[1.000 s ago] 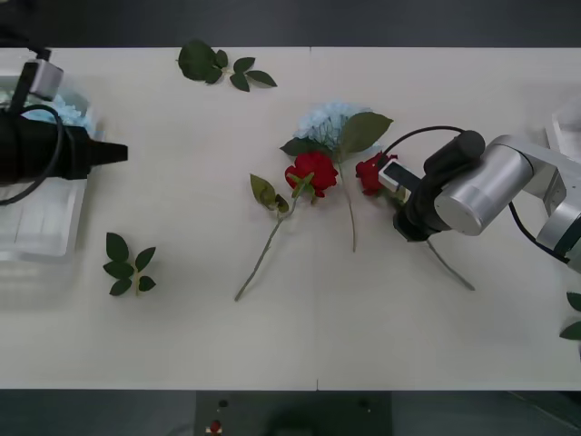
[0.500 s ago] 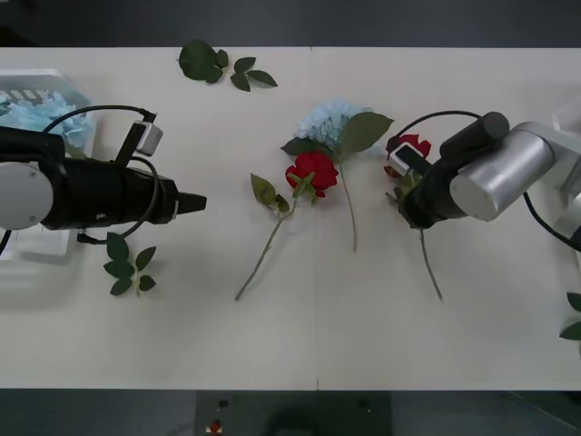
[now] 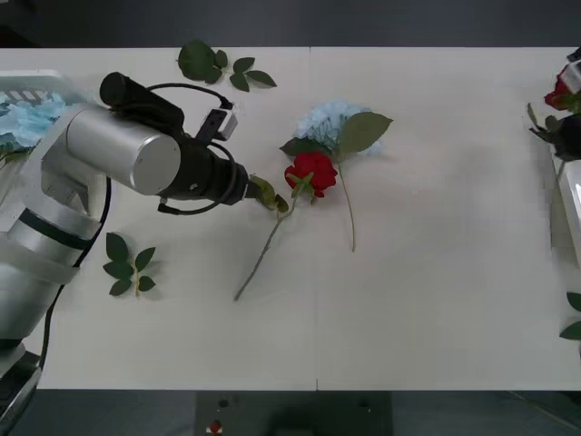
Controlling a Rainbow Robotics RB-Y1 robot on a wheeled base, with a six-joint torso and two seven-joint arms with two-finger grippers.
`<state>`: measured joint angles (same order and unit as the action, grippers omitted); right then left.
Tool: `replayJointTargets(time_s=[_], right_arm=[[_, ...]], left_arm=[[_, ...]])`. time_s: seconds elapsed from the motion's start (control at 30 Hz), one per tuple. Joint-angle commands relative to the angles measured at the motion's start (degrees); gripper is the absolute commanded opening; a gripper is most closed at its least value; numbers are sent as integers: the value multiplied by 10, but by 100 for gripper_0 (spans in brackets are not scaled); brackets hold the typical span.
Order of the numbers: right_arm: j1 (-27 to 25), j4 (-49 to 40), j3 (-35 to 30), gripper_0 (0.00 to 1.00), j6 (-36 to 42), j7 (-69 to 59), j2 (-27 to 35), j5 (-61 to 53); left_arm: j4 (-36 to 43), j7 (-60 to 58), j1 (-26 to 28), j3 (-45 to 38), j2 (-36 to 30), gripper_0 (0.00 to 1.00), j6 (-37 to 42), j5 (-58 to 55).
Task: Put the red flowers into the right box and the blue flowers into the left box
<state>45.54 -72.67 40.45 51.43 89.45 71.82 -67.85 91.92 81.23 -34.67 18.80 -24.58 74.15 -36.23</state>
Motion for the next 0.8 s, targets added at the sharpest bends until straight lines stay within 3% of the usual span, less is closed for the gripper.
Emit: replayJointTargets(time_s=[0.03,0.2,0.4,0.8], right_arm=[[12,75,-10,0,-19,-16,20,-3],[12,154,-12,0,-71,-15,0,54],[12,231,-12,0,-114,-19,-24,158],[12,359,-12,0,-194,-23,-71,290]], left_arm=[[6,-67,-29,16,27,100,35,52],[-10,-86,-43,57,62,100,46,125],[-68,-92,-56,90,103,100,5,172],[-149,-93,-76,107,146,100,-58,194]])
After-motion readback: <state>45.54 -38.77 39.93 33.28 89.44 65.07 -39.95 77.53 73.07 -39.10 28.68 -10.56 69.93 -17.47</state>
